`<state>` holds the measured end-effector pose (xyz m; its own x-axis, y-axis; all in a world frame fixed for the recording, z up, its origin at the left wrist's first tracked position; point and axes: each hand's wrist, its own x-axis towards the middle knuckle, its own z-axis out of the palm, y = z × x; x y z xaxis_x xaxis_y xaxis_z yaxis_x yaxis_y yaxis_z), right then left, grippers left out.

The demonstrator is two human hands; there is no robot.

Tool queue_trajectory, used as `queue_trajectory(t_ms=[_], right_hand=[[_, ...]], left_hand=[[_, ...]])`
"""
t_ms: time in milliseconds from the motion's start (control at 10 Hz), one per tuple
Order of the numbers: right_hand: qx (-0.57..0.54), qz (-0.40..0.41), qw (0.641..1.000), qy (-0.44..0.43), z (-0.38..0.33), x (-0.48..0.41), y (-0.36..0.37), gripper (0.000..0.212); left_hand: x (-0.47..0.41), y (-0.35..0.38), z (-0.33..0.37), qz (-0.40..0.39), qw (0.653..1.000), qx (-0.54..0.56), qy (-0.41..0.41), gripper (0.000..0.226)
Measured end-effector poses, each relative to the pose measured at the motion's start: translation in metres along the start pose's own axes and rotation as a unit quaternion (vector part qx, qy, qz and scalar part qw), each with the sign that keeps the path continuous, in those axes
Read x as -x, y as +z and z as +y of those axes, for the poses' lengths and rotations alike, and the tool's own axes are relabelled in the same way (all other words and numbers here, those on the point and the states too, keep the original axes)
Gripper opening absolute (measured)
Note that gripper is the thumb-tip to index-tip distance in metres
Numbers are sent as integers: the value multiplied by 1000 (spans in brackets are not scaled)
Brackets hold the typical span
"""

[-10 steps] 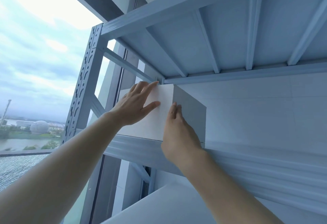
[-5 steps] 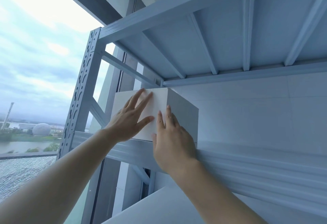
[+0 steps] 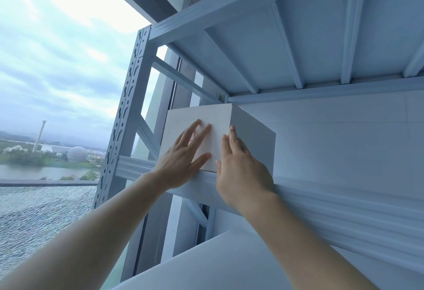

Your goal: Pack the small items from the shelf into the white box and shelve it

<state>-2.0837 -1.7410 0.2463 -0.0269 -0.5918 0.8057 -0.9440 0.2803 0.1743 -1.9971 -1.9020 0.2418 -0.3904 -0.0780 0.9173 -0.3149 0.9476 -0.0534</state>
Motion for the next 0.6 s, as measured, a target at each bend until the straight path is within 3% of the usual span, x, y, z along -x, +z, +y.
queue_trajectory(t_ms=[400,600], right_hand=[[-19,23,999,27,-4,3,0,54],[8,64,998,-7,-2,8,-6,50]], left_hand=[[7,0,3,-16,1000,-7,-1,57],[20,-17,16,-14,999,-43,0,59]])
